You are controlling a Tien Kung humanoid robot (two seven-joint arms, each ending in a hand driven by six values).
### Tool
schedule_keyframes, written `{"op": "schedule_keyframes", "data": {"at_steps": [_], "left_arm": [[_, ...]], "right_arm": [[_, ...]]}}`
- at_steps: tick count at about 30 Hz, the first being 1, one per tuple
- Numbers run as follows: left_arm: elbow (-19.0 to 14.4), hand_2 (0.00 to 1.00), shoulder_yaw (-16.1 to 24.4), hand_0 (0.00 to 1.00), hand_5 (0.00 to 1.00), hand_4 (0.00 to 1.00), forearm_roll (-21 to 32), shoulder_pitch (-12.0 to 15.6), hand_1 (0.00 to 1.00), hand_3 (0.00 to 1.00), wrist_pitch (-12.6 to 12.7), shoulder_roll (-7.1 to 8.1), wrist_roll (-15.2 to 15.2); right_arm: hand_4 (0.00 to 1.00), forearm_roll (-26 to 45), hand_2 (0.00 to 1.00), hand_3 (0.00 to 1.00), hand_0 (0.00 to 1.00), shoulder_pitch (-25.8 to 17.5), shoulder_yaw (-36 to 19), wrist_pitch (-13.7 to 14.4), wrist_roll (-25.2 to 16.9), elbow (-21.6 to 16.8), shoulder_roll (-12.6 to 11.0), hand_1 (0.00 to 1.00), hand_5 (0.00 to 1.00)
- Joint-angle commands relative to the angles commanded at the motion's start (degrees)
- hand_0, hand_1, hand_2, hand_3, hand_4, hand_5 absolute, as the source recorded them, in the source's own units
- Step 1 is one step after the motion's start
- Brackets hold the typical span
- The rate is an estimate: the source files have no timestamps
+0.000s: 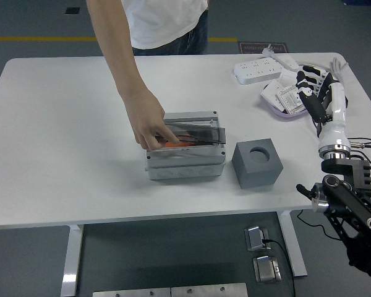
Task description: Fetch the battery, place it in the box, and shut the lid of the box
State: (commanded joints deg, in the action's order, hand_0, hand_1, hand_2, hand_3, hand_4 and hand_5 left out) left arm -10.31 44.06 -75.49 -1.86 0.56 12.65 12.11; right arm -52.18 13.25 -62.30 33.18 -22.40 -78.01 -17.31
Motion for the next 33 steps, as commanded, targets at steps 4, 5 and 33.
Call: {"op": "schedule_keyframes", "data": {"at_steps": [4,5,33], "left_arm": [[0.0,0.624,0.1,0.637,0.421,0.574,0.1,0.3,0.705,0.597,0.0,-0.14,0.0],[0.0,0.624,0.1,0.637,0.421,0.574,0.1,0.4,0.705,0.597,0.0,-0.18,0.0],[0.0,0.622,-0.3,0.637,0.417,0.575,0.8,0.5,0.705,0.596,0.1,0.39,-0.3]], "right_arm": [[0.686,8.8,0.555,0.630,0.591,-1.1,2.3,-4.6,-7.6,-0.1,0.8,0.534,0.470],[0.686,11.2,0.555,0.630,0.591,-1.3,2.9,-5.6,-9.2,-0.2,1.1,0.534,0.470],[0.716,-6.2,0.602,0.651,0.632,-1.9,-4.1,-12.3,17.2,-4.0,0.2,0.569,0.505]]}}
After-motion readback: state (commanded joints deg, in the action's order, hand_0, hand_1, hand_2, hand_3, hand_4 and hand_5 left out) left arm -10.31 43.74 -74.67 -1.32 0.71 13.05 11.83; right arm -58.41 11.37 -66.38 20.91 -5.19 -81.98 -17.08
